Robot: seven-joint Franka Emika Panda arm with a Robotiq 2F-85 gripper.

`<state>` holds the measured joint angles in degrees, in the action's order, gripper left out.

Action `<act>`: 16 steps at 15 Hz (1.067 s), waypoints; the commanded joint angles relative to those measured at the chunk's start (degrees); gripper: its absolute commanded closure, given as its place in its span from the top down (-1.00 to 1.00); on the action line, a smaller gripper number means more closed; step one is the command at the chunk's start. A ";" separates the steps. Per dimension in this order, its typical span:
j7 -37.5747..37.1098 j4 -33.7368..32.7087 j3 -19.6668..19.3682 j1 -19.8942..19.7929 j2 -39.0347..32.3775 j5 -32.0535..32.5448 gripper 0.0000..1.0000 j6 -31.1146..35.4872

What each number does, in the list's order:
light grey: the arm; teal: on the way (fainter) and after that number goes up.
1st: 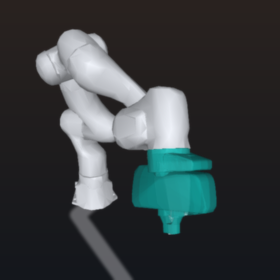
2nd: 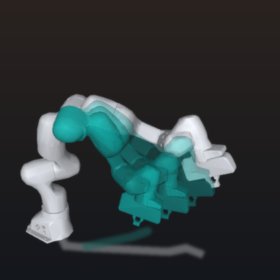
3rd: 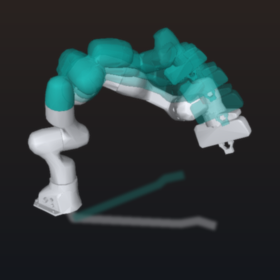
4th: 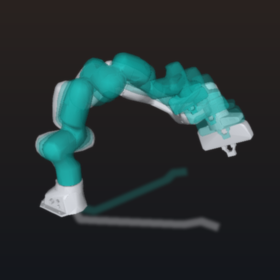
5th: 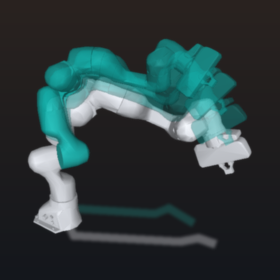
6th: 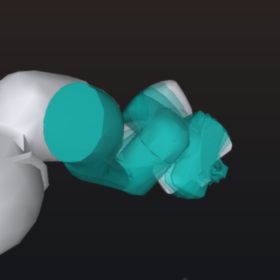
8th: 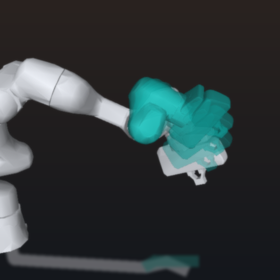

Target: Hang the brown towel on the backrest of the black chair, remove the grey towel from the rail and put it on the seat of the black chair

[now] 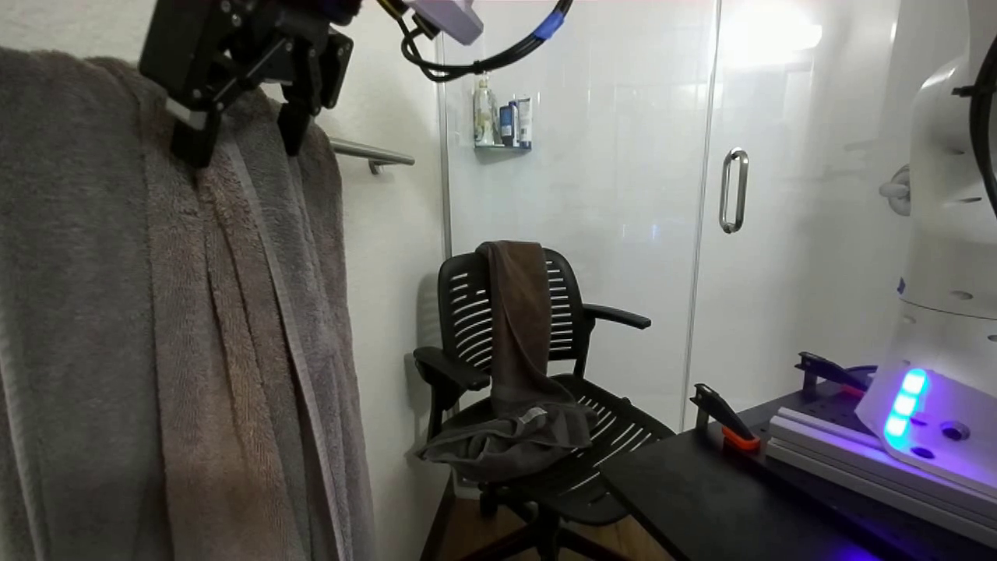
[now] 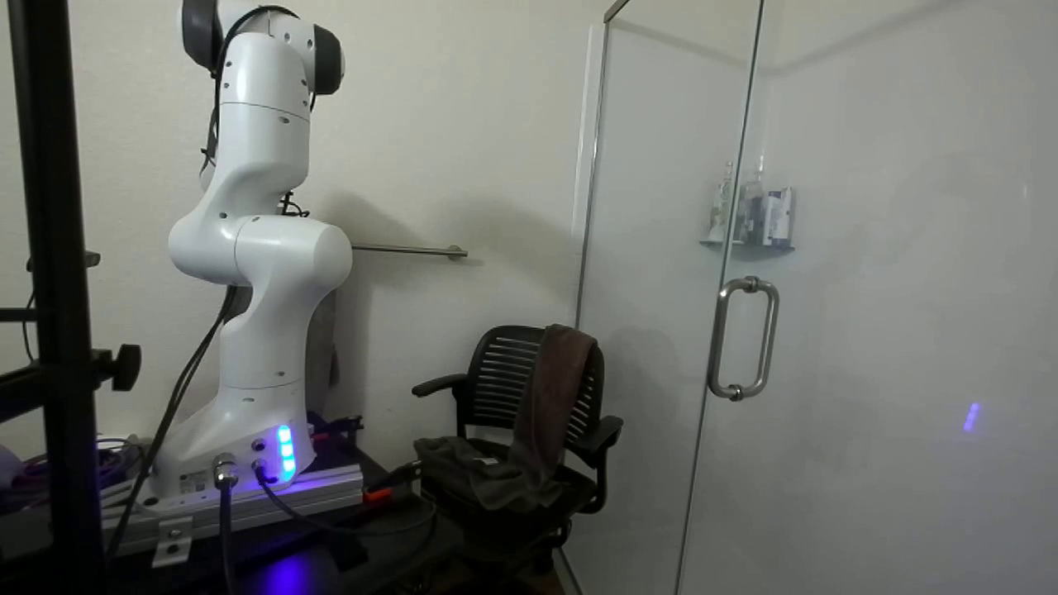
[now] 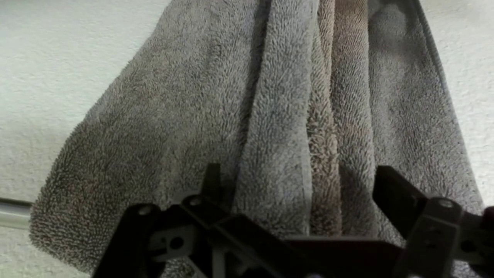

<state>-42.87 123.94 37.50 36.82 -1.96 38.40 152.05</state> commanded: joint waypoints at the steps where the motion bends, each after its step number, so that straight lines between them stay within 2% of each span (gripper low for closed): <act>1: -0.88 1.65 -1.43 -1.27 0.72 1.38 1.00 5.09; 2: -0.54 1.79 -1.85 -1.58 0.61 0.83 1.00 6.63; 3: -0.49 1.95 -2.33 -1.81 0.63 0.87 0.50 7.57; 5: -0.57 2.10 -3.07 -2.06 0.36 0.89 0.32 8.90; 12: -0.90 2.65 -4.23 -2.06 0.56 1.00 -0.65 10.72; 13: -1.17 3.08 -4.01 -1.87 1.08 -0.04 -0.77 9.85; 14: 0.54 3.64 -3.32 -1.55 1.71 -4.16 -0.90 8.39; 15: 1.70 4.01 -3.03 -1.39 2.66 -6.76 -0.96 7.86; 16: 2.80 3.77 -2.78 -1.18 4.25 -10.36 -0.93 5.07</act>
<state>-43.07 125.91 34.10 35.64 -1.45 35.10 160.33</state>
